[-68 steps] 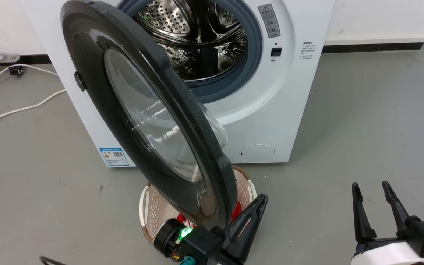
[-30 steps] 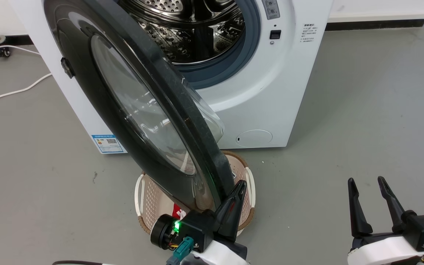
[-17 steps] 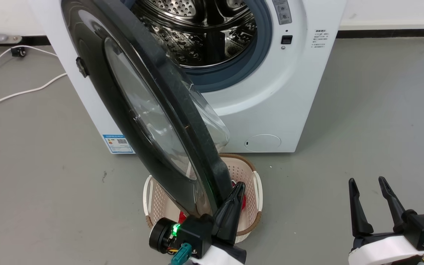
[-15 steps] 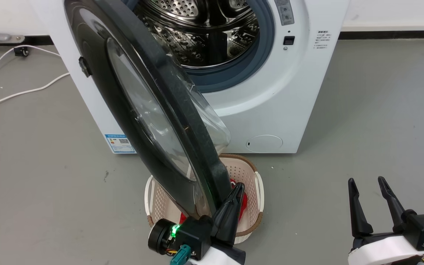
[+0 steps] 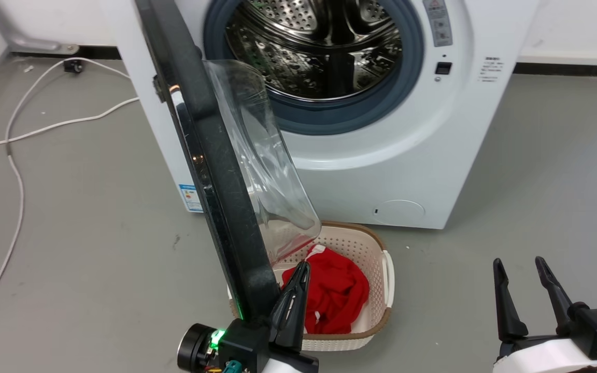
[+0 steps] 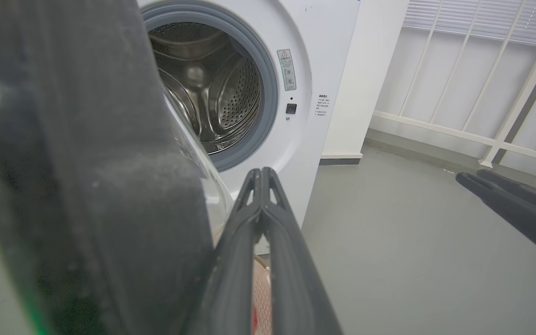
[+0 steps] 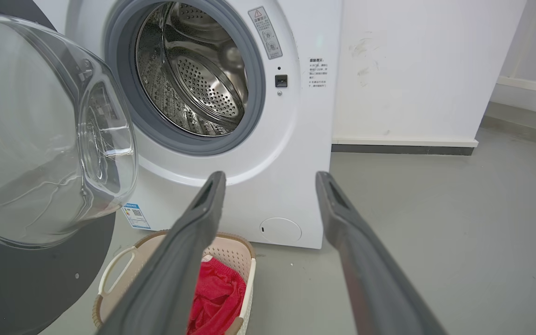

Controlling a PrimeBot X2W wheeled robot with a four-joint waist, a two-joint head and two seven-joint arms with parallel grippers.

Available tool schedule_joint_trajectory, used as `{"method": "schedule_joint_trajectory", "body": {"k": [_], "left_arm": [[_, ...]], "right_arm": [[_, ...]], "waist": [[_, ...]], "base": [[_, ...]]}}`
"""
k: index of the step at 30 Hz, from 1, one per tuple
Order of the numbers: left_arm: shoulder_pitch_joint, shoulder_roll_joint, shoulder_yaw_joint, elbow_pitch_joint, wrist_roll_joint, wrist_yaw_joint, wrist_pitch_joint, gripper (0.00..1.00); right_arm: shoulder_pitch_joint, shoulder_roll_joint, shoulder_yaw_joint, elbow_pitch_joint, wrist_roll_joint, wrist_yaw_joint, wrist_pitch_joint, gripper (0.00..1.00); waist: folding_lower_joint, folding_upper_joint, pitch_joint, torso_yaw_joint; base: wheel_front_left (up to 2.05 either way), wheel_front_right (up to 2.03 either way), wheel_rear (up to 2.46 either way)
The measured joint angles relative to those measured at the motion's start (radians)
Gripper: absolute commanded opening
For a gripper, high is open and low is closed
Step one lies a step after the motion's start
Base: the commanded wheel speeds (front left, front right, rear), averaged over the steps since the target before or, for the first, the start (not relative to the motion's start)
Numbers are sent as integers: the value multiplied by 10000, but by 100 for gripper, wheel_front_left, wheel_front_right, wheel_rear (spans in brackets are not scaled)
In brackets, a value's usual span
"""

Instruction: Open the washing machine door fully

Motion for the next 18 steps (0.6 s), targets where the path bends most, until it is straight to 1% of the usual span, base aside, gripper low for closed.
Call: {"method": "schedule_joint_trajectory", "body": {"k": [10,18], "left_arm": [[490,364,111,-767,173,483,165,0],[728,702,562,-1026,79,802,236,0]], "right_arm": [[14,2,-56,-50,107,0,61,100],[12,2,-54,-84,127,0,58,100]], "waist": [[0,0,35,929],[0,0,128,1593]], "base": [[0,0,0],[0,0,0]]}}
